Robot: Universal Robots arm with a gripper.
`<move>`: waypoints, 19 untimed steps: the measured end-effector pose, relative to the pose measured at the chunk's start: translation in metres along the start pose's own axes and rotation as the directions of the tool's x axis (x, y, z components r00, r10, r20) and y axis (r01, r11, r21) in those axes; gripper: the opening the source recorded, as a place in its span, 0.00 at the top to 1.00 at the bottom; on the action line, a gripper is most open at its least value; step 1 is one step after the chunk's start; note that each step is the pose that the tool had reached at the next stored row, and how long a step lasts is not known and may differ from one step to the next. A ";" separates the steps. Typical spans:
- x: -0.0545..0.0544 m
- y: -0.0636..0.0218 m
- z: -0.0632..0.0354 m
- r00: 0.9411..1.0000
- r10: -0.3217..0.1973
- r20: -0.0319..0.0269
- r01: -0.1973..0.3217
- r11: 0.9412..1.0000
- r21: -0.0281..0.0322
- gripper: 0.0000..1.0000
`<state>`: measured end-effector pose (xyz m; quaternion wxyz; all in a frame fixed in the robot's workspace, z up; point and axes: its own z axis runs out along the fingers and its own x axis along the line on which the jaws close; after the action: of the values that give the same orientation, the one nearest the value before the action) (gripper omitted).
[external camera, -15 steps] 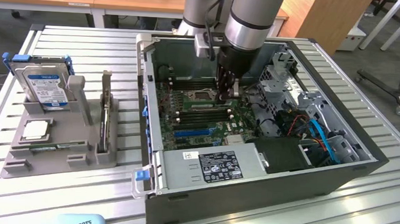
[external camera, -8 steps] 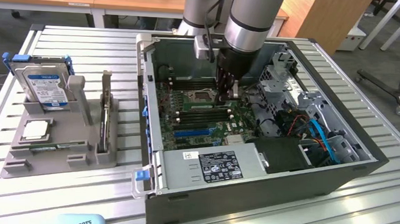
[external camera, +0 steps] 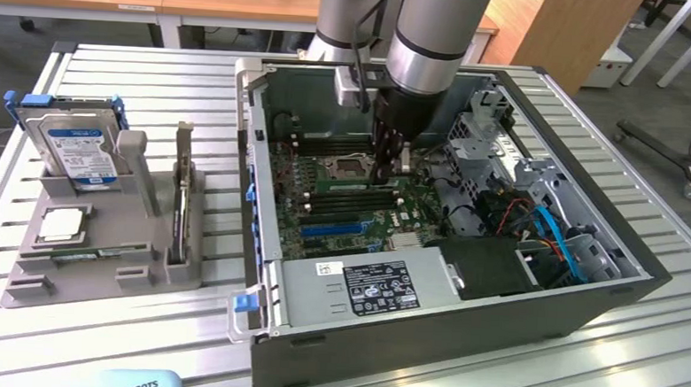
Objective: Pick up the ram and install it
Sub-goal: 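Insert the ram into the slot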
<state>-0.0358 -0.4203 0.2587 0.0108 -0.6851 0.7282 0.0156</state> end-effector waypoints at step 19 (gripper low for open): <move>-0.001 0.0000 0.0040 1.000 -0.013 0.000 0.013 1.000 -0.001 0.89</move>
<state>-0.0358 -0.4196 0.2547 0.0106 -0.6900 0.7236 0.0157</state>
